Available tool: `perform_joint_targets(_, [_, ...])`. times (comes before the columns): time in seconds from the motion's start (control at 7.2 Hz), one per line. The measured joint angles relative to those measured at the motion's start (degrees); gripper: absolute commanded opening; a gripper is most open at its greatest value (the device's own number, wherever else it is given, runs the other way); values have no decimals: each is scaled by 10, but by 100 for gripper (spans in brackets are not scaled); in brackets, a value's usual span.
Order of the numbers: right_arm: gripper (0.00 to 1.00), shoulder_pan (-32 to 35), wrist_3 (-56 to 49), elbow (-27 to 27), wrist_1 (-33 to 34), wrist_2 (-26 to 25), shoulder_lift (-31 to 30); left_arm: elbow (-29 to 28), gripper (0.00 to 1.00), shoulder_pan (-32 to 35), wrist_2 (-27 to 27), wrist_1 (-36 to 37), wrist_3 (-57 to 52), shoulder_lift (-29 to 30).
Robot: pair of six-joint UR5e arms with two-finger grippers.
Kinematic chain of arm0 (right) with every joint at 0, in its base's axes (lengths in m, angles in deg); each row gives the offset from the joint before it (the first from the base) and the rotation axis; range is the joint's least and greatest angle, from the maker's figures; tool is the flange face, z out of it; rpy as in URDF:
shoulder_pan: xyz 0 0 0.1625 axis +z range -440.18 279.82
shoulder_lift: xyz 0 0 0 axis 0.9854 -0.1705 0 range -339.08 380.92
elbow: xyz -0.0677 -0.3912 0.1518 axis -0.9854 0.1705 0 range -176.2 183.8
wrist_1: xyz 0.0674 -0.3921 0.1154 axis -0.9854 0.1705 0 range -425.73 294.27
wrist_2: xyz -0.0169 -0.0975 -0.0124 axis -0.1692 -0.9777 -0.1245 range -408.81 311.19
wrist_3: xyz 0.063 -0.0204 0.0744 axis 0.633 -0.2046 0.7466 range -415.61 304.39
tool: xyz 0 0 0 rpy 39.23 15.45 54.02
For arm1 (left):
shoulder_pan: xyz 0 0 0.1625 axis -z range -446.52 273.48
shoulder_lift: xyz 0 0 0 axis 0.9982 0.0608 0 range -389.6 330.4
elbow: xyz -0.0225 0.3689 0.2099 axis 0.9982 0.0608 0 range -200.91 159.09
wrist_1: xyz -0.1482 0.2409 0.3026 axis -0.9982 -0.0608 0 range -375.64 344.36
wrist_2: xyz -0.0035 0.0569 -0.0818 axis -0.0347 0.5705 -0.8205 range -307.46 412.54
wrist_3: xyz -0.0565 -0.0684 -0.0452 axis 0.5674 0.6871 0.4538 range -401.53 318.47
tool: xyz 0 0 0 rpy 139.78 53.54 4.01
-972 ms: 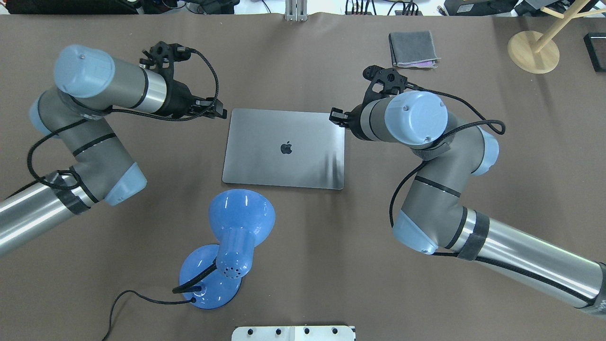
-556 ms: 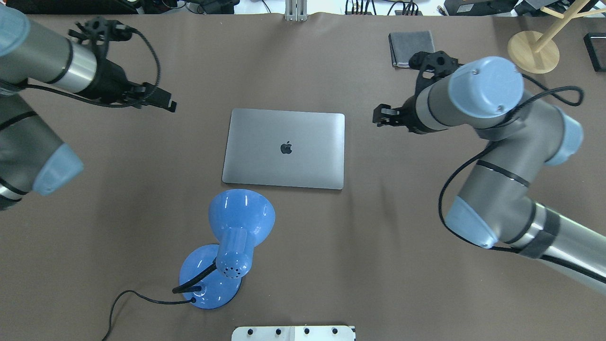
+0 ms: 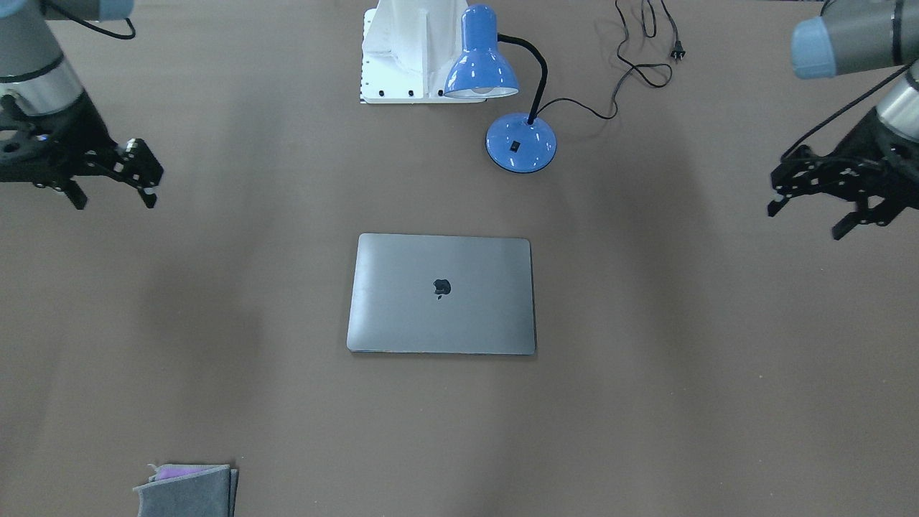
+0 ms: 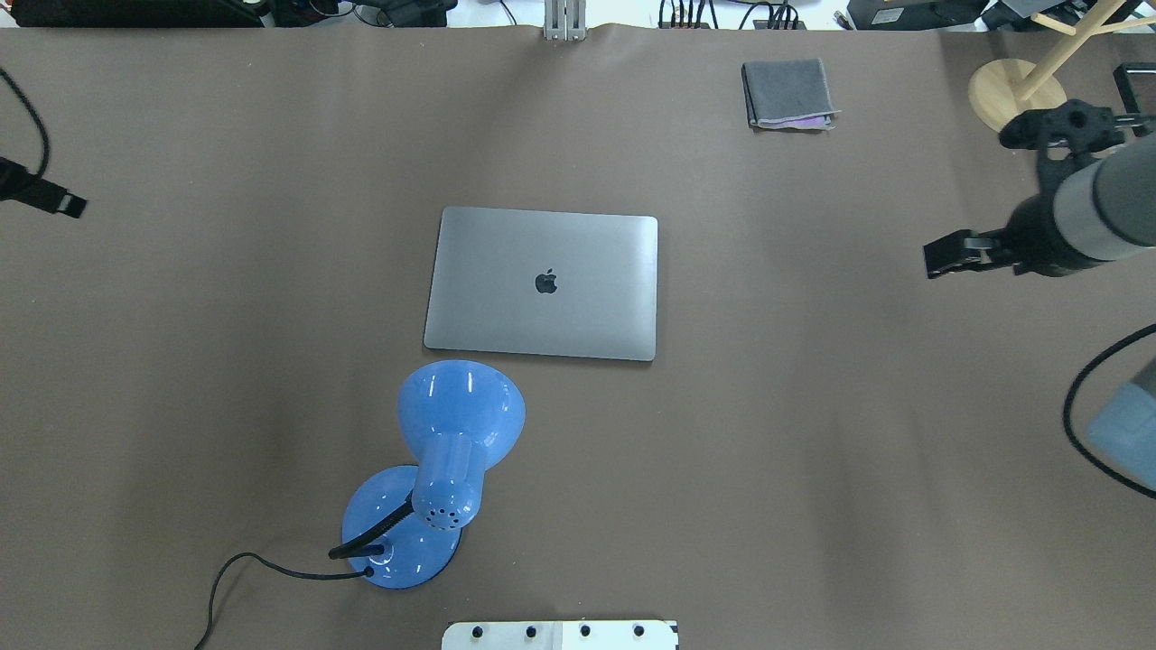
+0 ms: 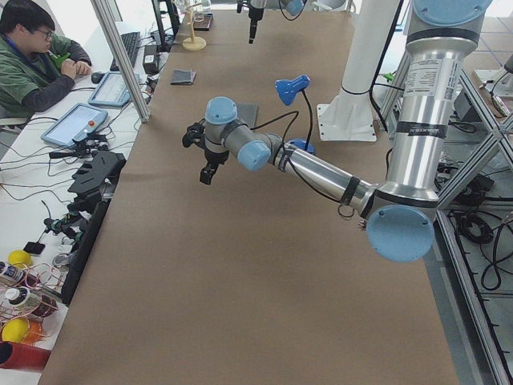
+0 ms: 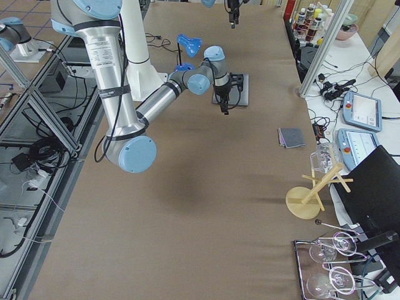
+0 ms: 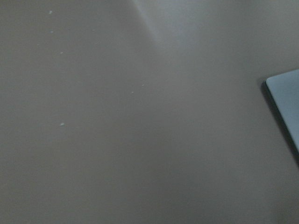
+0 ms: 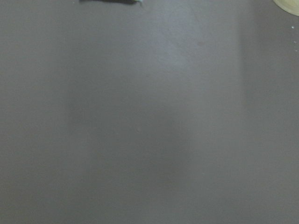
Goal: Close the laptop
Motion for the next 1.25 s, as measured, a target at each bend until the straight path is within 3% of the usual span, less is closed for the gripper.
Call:
perform_joint_targets(0.28, [100, 107, -178, -5, 1, 75, -92, 1, 100, 101, -14, 131, -191, -21])
perform_joint_targets(0.56, [100, 197, -342, 1, 0, 113, -190, -1, 100, 177, -18, 192, -270, -72])
perform_joint_targets(0.83, [100, 244, -390, 38, -1, 125, -239, -23, 99, 199, -18, 178, -284, -130])
perform_joint_targets(1.25, [100, 268, -394, 63, -2, 156, -247, -21, 99, 212, -14, 152, -285, -169])
